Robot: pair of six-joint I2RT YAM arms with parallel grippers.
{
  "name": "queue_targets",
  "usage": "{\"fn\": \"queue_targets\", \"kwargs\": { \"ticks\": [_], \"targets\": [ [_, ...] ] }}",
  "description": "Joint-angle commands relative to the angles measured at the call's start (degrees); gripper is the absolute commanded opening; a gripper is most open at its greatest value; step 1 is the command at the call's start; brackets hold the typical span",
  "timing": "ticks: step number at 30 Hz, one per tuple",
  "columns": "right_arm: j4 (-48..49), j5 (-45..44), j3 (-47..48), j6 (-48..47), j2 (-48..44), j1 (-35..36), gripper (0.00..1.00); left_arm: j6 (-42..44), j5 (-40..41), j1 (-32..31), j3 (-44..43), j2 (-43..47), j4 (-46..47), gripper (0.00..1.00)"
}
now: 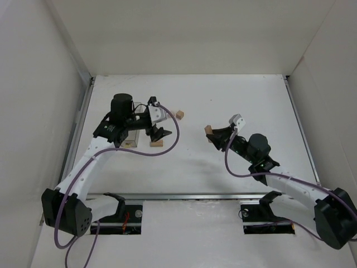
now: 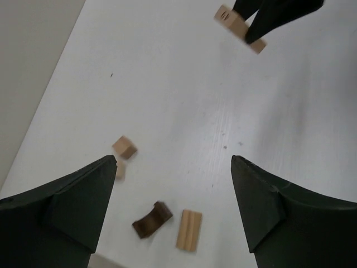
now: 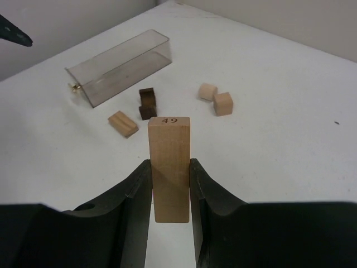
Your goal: Build the wood block tower
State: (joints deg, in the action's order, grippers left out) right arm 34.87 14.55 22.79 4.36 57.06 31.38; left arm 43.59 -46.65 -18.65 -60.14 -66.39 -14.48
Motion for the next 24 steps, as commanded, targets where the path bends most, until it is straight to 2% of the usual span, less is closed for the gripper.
{"fn": "queue_targets", "kwargs": {
  "ticks": [1,2,5,9,13,18,24],
  "targets": [
    [15.6,9.69,0.85,-5.67,0.85,-0.61,0.0,-2.72,-17.4,-0.15,2.23,-1.7,11.32,0.82],
    [12.01,15.19,2.07,-7.68,1.82,-0.61,0.0,-1.94,-18.11,-2.24,1.0,-3.03,9.75,0.84],
    [12.84,22.78,4.54,-7.7,5.6,-0.61,0.0,5.15,-20.39,-4.54,-4.52,-7.51,0.79,0.84],
    [16.46,28.24,6.73,-10.33,8.32,-0.61,0.0,9.74,-22.25,-5.86,-5.16,-7.53,-0.9,0.81],
    [12.07,30.27,9.38,-13.41,10.44,0.52,0.0,10.72,-22.25,-7.01,-6.65,-8.76,-0.9,0.7],
    [12.06,30.28,11.76,-14.56,12.46,1.93,0.0,11.25,-21.2,-10.08,-7.88,-10.42,-2.66,0.69],
    [12.06,29.22,13.51,-14.56,14.57,3.07,0.0,8.53,-20.49,-10.7,-8.94,-11.57,-0.37,0.58]
  ]
}}
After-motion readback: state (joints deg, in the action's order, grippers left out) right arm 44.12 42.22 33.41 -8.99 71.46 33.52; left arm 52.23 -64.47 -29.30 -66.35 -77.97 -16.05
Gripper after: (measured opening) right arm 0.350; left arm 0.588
